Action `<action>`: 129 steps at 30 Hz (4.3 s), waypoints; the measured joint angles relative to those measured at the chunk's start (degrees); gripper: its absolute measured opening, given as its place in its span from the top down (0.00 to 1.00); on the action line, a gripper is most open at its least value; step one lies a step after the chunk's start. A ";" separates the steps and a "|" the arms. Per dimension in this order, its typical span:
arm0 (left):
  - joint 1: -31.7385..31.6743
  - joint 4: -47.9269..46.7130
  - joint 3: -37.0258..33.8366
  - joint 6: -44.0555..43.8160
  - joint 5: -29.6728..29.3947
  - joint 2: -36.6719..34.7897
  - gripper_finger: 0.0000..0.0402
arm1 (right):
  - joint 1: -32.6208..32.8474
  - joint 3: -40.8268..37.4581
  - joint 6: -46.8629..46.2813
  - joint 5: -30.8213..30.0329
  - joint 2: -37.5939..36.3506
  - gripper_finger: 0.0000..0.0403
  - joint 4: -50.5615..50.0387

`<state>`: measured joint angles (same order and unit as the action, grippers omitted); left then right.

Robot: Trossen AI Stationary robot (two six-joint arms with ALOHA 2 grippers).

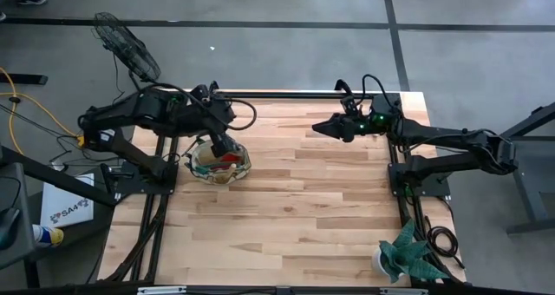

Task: Pick & Place Garden tools in Gardening bag
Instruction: Put the green shear scissors into the white gardening bag

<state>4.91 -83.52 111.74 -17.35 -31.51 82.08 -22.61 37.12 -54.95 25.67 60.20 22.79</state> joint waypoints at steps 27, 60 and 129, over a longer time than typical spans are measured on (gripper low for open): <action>-0.02 0.23 1.16 -0.89 5.45 3.61 1.00 | 4.77 0.01 4.41 -5.18 0.33 0.51 -2.42; -0.02 -4.98 4.61 -2.66 3.91 4.70 1.00 | 11.04 0.01 9.76 -10.73 9.11 0.51 2.69; -0.02 -1.49 4.85 -4.45 3.33 5.22 1.00 | 14.61 22.32 17.55 -13.29 42.33 0.99 9.14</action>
<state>4.89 -85.01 116.60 -21.80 -28.18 87.31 -8.00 59.43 -37.40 12.38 102.53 31.92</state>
